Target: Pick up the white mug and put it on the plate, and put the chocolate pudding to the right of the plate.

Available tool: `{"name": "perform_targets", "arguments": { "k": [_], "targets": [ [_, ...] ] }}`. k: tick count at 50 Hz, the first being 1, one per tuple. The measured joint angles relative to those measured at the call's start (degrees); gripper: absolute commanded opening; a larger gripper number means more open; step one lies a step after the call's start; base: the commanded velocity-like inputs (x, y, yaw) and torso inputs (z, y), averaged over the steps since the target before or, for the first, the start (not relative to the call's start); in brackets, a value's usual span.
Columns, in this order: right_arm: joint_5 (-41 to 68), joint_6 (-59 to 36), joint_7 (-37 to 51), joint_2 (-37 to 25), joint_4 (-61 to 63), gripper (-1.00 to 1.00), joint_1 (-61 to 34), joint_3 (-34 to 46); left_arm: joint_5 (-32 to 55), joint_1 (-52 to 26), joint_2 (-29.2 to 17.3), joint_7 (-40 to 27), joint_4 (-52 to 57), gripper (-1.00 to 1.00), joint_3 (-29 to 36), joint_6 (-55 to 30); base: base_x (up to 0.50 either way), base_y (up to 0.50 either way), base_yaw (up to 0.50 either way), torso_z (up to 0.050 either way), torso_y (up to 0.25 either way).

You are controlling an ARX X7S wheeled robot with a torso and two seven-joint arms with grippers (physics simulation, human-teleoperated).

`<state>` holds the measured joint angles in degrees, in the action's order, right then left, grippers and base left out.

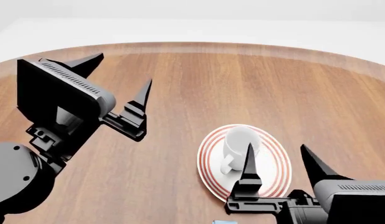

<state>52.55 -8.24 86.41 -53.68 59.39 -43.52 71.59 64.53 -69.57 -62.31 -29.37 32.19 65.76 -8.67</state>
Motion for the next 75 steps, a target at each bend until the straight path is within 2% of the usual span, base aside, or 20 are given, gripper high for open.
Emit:
{"name": "perform_targets", "arguments": {
  "k": [18,29,41,75],
  "targets": [
    [11.13,16.70,3.59,-0.46,0.04,1.00,-22.80,29.62,-0.04,0.46,0.21,0.17,0.23,1.00,0.03,0.09,0.00,0.00,0.00,0.000,0.000],
    [12.71,22.85,3.59,1.92,0.05,1.00,-27.73,38.09,0.13,0.78,-0.14,0.10,0.49,1.00,-0.19,0.45,0.00,0.00,0.00,0.000,0.000],
    [13.80,23.73,3.59,4.45,0.05,1.00,-25.71,37.29,0.01,1.46,-0.54,-0.02,0.56,1.00,-0.35,1.14,0.00,0.00,0.00,0.000,0.000],
    [19.32,17.74,3.59,8.52,0.04,1.00,-12.05,21.65,-0.26,2.79,-0.35,0.20,-0.16,1.00,-0.19,1.55,0.00,0.00,0.00,0.000,0.000]
  ]
}}
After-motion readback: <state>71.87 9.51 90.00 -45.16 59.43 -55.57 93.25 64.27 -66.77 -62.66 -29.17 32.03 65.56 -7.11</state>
